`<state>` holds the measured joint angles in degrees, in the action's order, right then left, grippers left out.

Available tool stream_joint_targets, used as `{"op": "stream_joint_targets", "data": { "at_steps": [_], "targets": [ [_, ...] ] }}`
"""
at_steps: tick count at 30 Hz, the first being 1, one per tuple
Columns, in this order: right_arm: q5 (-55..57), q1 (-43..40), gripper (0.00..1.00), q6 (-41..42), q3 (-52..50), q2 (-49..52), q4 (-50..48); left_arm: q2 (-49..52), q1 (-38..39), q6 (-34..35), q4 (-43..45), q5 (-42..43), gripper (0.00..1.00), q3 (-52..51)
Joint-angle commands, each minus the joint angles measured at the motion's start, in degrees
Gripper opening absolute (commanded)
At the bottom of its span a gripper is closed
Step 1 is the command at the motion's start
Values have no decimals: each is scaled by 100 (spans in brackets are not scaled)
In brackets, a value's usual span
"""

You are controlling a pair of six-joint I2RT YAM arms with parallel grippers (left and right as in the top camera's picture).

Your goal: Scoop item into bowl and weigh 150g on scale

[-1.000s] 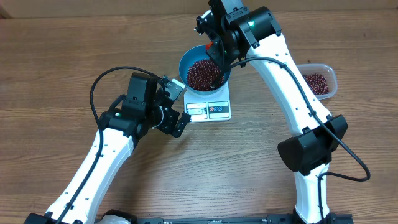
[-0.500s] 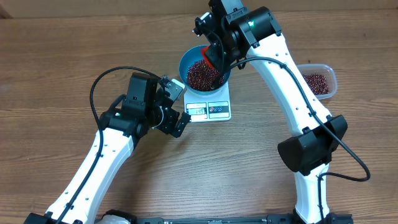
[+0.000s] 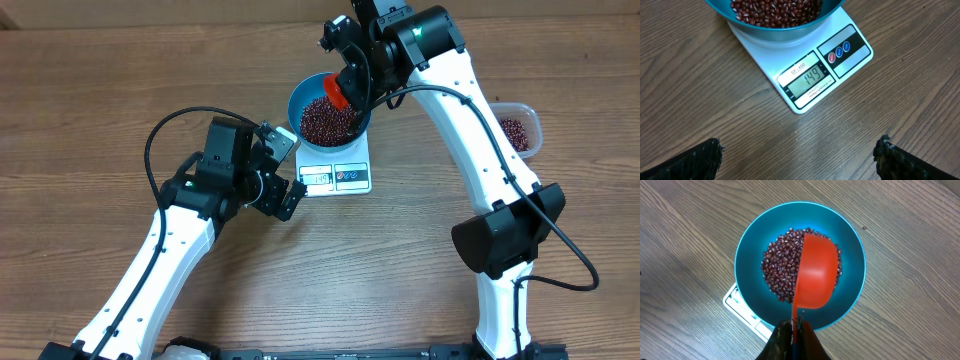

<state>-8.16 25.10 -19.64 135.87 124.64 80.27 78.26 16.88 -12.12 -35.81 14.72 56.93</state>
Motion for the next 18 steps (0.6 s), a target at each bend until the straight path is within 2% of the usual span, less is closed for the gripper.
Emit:
{"op": "stream_joint_targets", "data": {
  "at_steps": [1,8,18],
  "targets": [
    [-96,-22,4,33,133,-151,-13,39,2,57,2,9,99,-11],
    [-168,-105,4,232,155,-155,-46,39,2,57,2,9,99,-9],
    [-1469,-946,4,319,188,-411,-48,39,2,57,2,11,100,-11]
  ]
}}
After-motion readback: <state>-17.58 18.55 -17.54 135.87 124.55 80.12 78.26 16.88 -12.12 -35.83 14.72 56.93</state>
